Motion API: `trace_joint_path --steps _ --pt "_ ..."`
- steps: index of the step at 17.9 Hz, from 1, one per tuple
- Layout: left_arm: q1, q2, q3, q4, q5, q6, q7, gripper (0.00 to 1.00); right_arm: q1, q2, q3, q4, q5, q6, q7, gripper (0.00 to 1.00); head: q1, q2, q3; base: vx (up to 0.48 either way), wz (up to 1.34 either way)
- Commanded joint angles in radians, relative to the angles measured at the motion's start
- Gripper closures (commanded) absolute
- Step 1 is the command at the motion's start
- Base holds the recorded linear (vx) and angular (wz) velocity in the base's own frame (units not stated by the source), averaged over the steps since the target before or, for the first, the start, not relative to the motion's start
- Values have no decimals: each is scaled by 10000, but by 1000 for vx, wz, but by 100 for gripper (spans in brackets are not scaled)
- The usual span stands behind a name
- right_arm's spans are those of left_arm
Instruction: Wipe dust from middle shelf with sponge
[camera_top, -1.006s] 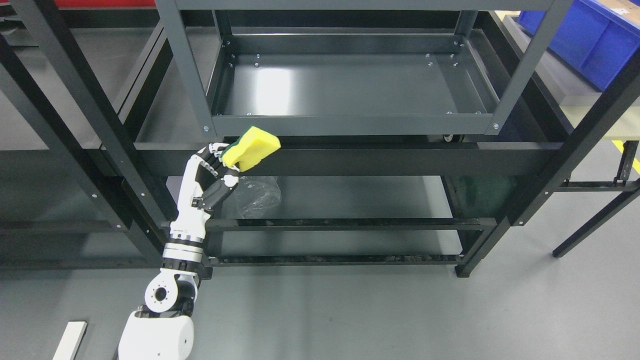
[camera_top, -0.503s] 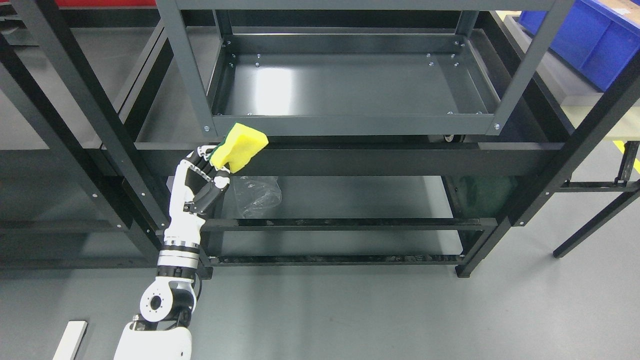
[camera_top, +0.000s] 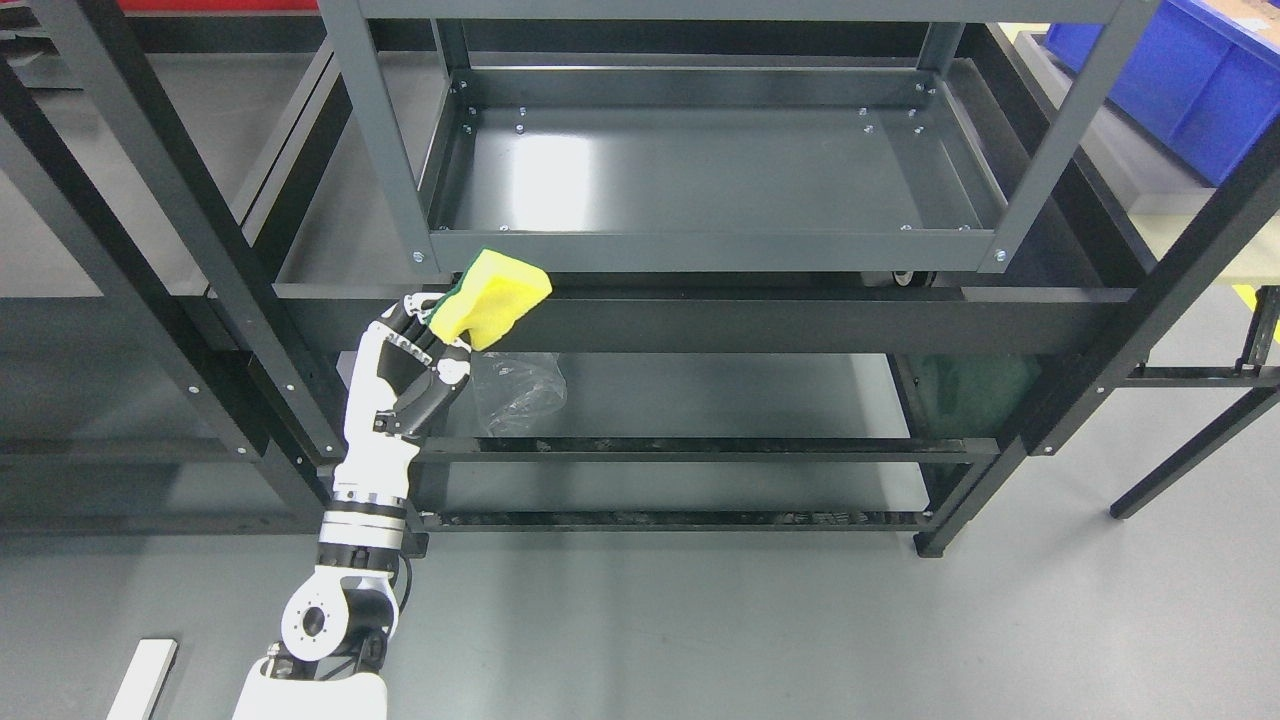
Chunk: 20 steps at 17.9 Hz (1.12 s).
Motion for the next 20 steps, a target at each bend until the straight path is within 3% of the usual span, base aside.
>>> trace_joint_path --steps 1,20 --pt "90 173 -110 -571 16 7 -17 100 0 -175 -3 -174 0 3 -8 0 0 0 0 0 0" --pt "60 173 -171 -571 16 38 -2 100 0 -175 -3 -174 0 3 -8 0 0 0 0 -1 -5"
